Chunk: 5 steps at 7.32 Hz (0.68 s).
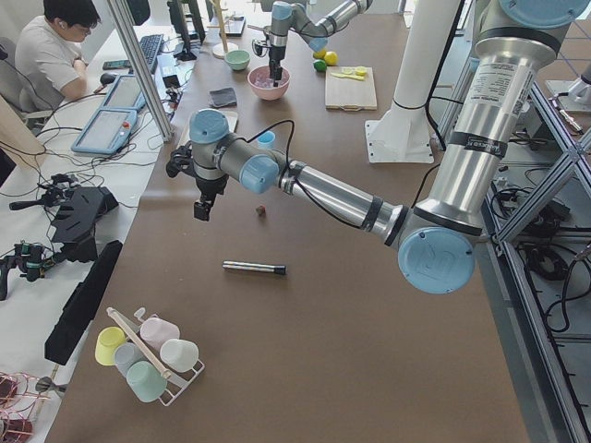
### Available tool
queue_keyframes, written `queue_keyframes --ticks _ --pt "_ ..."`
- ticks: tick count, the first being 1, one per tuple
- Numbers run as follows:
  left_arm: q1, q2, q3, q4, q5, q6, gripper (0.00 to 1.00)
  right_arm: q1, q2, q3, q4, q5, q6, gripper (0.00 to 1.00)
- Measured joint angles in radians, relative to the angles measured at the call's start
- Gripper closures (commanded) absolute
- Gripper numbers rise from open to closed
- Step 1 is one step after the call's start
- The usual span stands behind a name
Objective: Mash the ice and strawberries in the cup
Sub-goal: 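Grasp another ice cube with the right gripper and lift it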
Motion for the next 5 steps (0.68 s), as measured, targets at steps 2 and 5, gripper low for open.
queue_keyframes --ticks 2,5 --pt "0.0 -0.001 0.002 0.0 0.0 0.0 0.02 -0.007 0.0 -0.002 0.001 -0.004 0.003 0.39" --pt "0.0 -0.006 0.005 0.0 0.0 0.0 0.02 -0.01 0.001 -0.007 0.001 -0.005 0.003 0.38"
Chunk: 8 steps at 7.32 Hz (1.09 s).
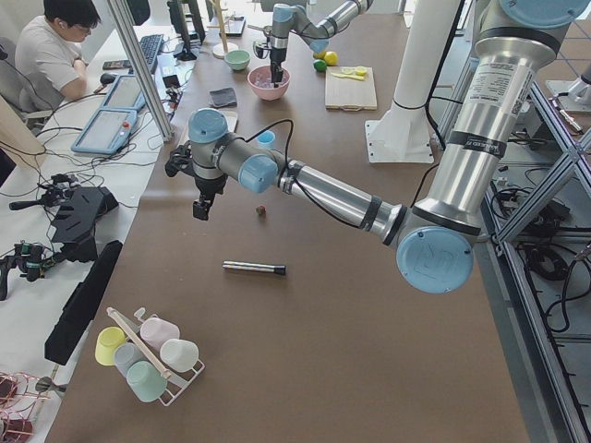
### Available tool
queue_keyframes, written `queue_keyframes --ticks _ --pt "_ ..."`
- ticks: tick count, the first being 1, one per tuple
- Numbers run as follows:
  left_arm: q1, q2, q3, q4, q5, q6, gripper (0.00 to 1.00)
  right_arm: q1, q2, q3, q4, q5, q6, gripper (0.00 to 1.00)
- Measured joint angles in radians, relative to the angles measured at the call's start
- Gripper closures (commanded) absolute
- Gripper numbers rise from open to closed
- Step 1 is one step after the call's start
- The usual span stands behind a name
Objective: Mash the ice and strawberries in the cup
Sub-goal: 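Grasp another ice cube with the right gripper and lift it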
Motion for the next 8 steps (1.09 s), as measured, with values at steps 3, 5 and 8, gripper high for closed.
queue_keyframes --ticks 3,5,8 --pt "0.0 -0.001 0.0 -0.001 0.0 0.001 0.02 0.001 0.001 -0.002 0.0 0.001 -0.001 0.38" --pt "0.001 0.002 -0.007 -0.001 0.0 -0.004 0.02 0.002 0.001 -0.003 -0.001 0.002 -0.001 0.38" --pt "0.001 0.002 -0.011 -0.004 0.0 -0.023 0.02 0.0 0.001 -0.011 -0.001 0.0 0.001 0.46"
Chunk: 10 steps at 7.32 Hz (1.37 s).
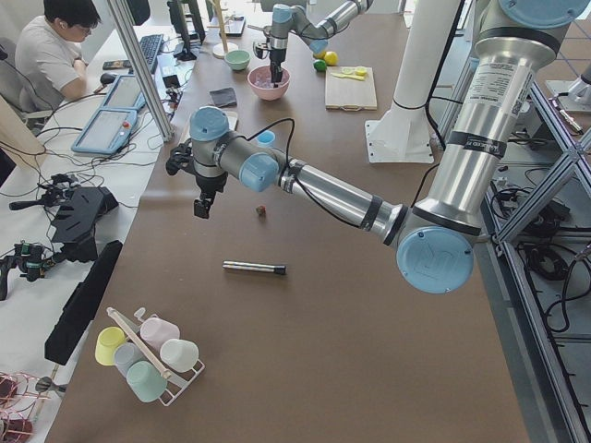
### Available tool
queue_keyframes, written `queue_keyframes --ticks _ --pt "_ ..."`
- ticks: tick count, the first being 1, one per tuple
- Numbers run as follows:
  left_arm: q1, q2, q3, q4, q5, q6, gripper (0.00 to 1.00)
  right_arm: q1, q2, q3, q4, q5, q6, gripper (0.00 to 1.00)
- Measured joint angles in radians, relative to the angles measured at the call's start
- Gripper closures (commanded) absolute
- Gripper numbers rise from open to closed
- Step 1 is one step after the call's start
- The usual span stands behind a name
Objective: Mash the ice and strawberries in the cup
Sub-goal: 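Grasp another ice cube with the right gripper and lift it, then carry the ice cube with the right gripper over the light-blue cup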
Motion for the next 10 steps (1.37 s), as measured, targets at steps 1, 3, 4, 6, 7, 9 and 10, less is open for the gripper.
queue_keyframes --ticks 1,3,4,6,7,9,10 --pt "0.0 -0.001 0.001 -0.002 0.0 -0.001 0.02 -0.003 0.001 -0.004 0.001 -0.002 0.001 0.7" --pt "0.0 -0.002 0.001 -0.004 0.0 -0.001 0.02 -0.007 0.001 -0.004 0.001 -0.004 0.004 0.92" --pt "0.0 -0.001 0.0 -0.005 0.0 -0.001 0.02 -0.007 0.0 -0.001 0.001 -0.004 0.005 0.95" --pt "0.0 0.0 0.0 -0.006 0.0 -0.001 0.02 -0.007 0.001 0.01 0.002 -0.001 0.023 1.0" --pt "0.0 0.0 0.001 -0.006 0.0 -0.001 0.02 -0.002 0.0 0.029 -0.003 0.005 0.03 1.0" --pt "0.0 -0.002 0.003 -0.006 0.0 -0.002 0.02 0.039 0.024 0.101 -0.079 0.054 0.044 1.0" --pt "0.002 -0.002 0.003 -0.006 0.0 -0.003 0.02 0.045 0.093 0.117 -0.17 0.064 0.076 1.0"
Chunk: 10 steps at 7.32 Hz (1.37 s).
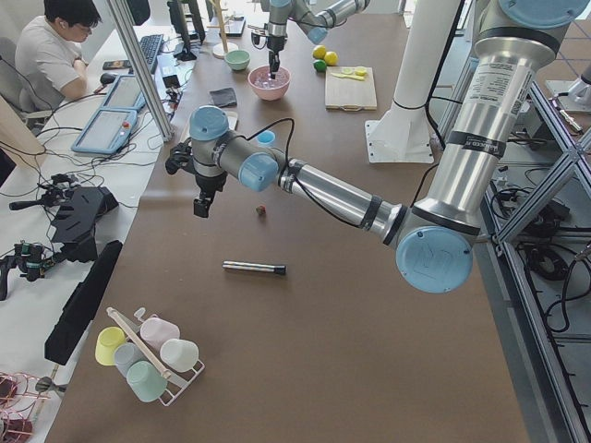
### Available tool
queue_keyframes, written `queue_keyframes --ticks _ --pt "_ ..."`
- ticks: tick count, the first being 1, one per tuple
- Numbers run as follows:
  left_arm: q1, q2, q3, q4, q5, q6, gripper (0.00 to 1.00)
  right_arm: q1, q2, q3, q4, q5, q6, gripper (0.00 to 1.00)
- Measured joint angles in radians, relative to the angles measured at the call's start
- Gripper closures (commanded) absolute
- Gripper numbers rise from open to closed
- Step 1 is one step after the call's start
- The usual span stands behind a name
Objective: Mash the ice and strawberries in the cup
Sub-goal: 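Carry the ice cube with the right gripper over the light-blue cup, then open the right gripper to drop the ice cube into the cup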
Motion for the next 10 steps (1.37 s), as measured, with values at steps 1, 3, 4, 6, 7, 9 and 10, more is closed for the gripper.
queue_keyframes --ticks 1,3,4,6,7,9,10 --pt "0.001 0.0 0.001 0.0 0.0 0.0 0.02 -0.017 0.092 0.0 -0.094 -0.017 0.067 1.0" --pt "0.008 -0.002 0.009 0.0 0.0 0.001 0.02 -0.11 0.279 -0.057 -0.2 -0.15 0.249 1.0" --pt "0.017 -0.002 0.012 0.0 0.0 0.002 0.02 -0.155 0.366 -0.121 -0.217 -0.22 0.332 1.0" --pt "0.031 -0.002 0.019 0.0 0.0 0.001 0.02 -0.241 0.508 -0.261 -0.221 -0.356 0.45 1.0" --pt "0.043 -0.002 0.029 -0.003 0.0 0.001 0.02 -0.284 0.559 -0.32 -0.218 -0.429 0.495 1.0" --pt "0.059 -0.003 0.058 -0.023 0.0 0.002 0.02 -0.327 0.638 -0.429 -0.213 -0.515 0.529 1.0" --pt "0.061 -0.005 0.064 -0.028 0.0 0.002 0.02 -0.329 0.648 -0.456 -0.201 -0.532 0.528 1.0"
